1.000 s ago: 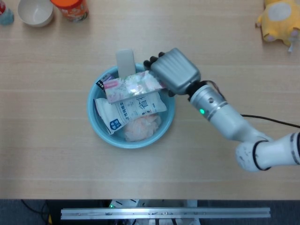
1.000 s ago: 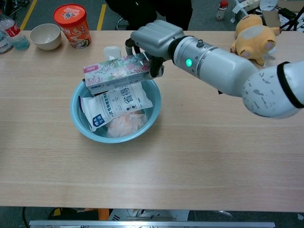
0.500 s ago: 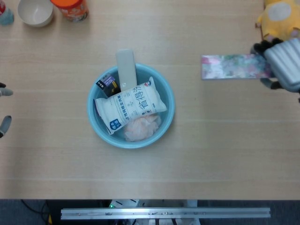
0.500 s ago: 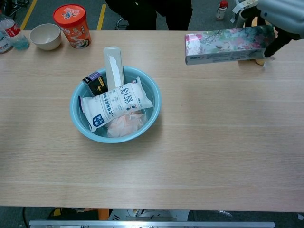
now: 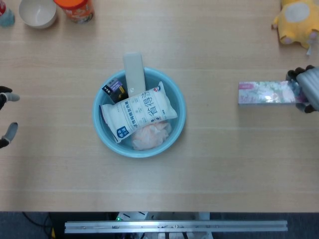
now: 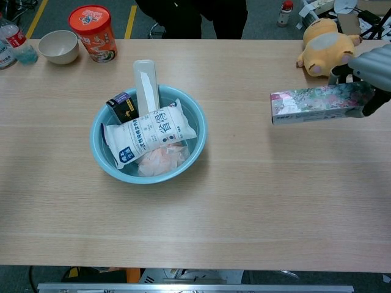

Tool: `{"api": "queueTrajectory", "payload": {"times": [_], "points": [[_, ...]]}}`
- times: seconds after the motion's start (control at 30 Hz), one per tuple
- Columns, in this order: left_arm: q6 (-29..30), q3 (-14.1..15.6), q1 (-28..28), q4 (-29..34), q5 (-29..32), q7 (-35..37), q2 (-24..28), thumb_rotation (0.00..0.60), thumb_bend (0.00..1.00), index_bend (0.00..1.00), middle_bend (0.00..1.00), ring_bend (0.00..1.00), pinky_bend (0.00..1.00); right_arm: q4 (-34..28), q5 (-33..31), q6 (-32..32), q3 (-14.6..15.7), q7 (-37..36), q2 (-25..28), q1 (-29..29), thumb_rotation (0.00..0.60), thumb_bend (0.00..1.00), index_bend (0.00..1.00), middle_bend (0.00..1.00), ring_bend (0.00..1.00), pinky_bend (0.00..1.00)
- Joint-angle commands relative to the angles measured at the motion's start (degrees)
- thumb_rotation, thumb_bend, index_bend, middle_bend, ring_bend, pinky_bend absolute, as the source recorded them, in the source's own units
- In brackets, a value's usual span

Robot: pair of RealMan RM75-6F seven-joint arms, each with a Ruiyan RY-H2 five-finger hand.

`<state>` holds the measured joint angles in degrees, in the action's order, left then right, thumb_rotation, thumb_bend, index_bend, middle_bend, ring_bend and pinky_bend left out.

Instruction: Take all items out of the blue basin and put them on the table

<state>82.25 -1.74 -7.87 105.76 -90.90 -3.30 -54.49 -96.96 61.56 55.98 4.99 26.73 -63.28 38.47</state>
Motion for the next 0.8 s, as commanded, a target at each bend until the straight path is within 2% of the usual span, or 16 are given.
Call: {"api": "queueTrajectory", "payload": {"times": [0.03, 0.13, 0.2, 0.27, 0.4, 0.63, 0.8], "points": [[0.06, 0.15, 0.09, 0.16, 0.03, -0.25, 0.12, 0.6, 0.32, 0.32, 0.26, 0.18, 0.16, 1.09, -1.63, -2.2, -0.01, 1.42, -1.17, 0.38, 0.6, 0.21, 0.25, 0.33, 0.32, 0.5], [0.13, 0.27, 0.13, 0.49, 0.05, -0.65, 0.26, 0.6, 0.32, 0.32, 0.26, 0.18, 0.16, 0.66, -3.24, -4.14, -0.08, 2.43, -0.9, 0.92, 0.6, 0.14, 0.06, 0.21, 0.19, 0.37], [0.32, 0.37, 0.15, 0.76, -0.3, -0.86, 0.31, 0.6, 0.32, 0.32, 0.26, 0.18, 0.16, 0.02, -3.78, -4.99, -0.33, 2.28, -0.46, 1.11, 0.6, 0.06, 0.0, 0.15, 0.14, 0.31], [0.39, 0.46, 0.12, 0.92, -0.56, -0.98, 0.28, 0.6, 0.32, 0.32, 0.26, 0.18, 0.16, -0.5, -3.5, -5.51, -0.49, 2.05, 0.17, 1.22, 0.6, 0.03, 0.0, 0.12, 0.11, 0.28], [-0.38, 0.43, -0.44, 0.81, -0.53, -1.05, 0.24, 0.6, 0.32, 0.32, 0.26, 0.18, 0.16, -2.04, -2.09, -4.93, -0.78, 1.61, 1.8, 0.88, 0.6, 0.02, 0.0, 0.09, 0.09, 0.26], [-4.09, 0.38, -3.47, -0.05, -2.31, 0.7, 0.44, 0.6, 0.32, 0.32, 0.26, 0.18, 0.16, -8.39, 4.01, 3.46, -4.2, -4.32, 7.84, -2.49, 0.6, 0.02, 0.0, 0.09, 0.09, 0.26], [-8.23, 0.22, -6.98, -0.44, -4.0, 3.25, 0.52, 0.6, 0.32, 0.32, 0.26, 0.18, 0.16, -12.69, 6.66, 8.44, -6.04, -6.9, 14.05, -5.07, 0.6, 0.02, 0.0, 0.11, 0.09, 0.26]]}}
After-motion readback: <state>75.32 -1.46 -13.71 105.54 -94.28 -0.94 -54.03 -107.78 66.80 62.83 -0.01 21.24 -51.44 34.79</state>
